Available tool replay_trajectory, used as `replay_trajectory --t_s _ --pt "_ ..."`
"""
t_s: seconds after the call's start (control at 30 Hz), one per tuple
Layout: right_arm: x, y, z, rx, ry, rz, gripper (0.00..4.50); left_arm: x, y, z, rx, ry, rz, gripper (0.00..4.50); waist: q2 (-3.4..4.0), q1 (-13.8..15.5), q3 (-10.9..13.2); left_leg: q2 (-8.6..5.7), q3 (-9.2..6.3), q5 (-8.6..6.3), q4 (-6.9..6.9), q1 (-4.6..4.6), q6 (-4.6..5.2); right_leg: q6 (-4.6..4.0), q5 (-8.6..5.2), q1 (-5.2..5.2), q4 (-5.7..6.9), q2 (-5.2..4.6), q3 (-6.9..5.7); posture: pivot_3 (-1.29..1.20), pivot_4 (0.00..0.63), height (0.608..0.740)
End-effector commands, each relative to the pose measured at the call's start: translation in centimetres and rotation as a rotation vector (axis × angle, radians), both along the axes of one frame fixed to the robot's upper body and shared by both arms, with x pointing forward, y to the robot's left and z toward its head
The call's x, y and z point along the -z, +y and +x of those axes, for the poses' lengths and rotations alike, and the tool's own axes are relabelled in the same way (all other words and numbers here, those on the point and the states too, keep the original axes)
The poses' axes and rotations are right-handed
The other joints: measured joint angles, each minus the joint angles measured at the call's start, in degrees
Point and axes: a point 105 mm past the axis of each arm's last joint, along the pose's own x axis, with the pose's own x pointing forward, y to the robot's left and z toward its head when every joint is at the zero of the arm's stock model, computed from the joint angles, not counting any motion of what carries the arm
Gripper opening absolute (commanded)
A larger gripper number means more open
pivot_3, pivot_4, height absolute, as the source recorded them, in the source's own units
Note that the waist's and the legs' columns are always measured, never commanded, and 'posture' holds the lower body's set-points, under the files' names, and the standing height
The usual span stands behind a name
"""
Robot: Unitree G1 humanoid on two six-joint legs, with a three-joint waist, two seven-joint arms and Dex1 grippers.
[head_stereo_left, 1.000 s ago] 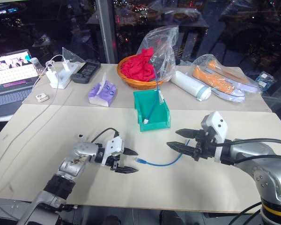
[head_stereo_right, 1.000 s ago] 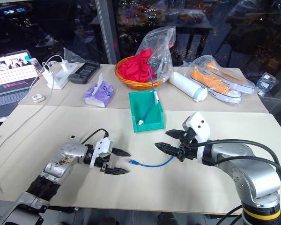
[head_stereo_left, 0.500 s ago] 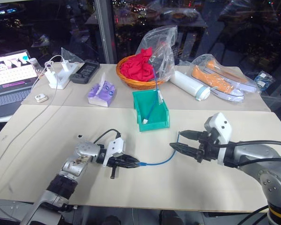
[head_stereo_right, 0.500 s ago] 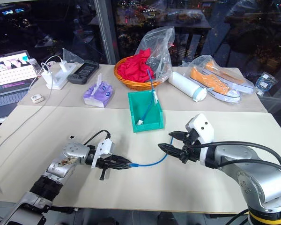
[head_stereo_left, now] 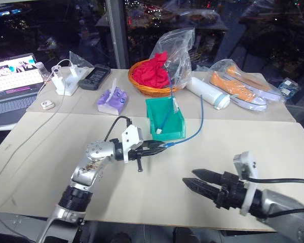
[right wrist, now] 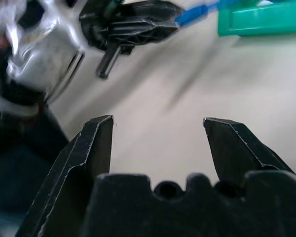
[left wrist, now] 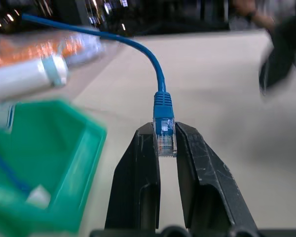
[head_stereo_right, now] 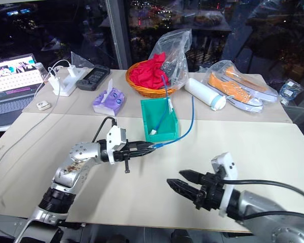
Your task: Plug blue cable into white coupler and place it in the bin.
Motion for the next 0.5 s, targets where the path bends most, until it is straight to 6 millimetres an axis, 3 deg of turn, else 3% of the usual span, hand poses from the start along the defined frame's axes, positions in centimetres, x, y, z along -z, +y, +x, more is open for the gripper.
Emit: replay_trajectory --t_s 0.03,0.13,0.23,0.5 --pt "-1.8 1.3 1.6 0.166 0.027 0.243 3.44 -0.6 -0.5 -0.6 -0.027 -0.021 -0.042 0.07 0.03 -0.3 0.0 0.00 0.00 0.07 0.00 -0.02 -0.03 -0.01 0.01 -0.02 0.03 0.01 0.02 0.00 0.150 0.722" --pt "-1.9 2.3 1.7 0.218 0.085 0.327 3.44 -0.5 -0.8 -0.9 -0.033 -0.021 -0.049 0.07 0.05 -0.3 0.0 0.01 -0.02 0.11 -0.01 0.00 -0.03 -0.03 0.02 -0.03 0.08 0.03 0.01 0.00 0.150 0.722" --pt "-1.3 1.3 2.7 0.326 0.133 0.362 3.44 -0.6 -0.9 -1.0 -0.044 -0.009 -0.062 0.07 0.06 -0.2 0.0 0.00 -0.03 0.14 0.00 0.03 -0.08 0.00 0.03 -0.08 -0.01 0.01 0.02 0.00 0.150 0.722" --pt "-2.7 1.7 3.0 0.296 0.104 0.398 3.44 0.0 -1.2 -1.2 -0.031 0.016 -0.043 0.07 0.07 -0.3 0.0 0.00 -0.06 0.13 -0.05 0.01 -0.07 -0.01 0.02 -0.11 -0.04 0.02 -0.01 0.00 0.150 0.722"
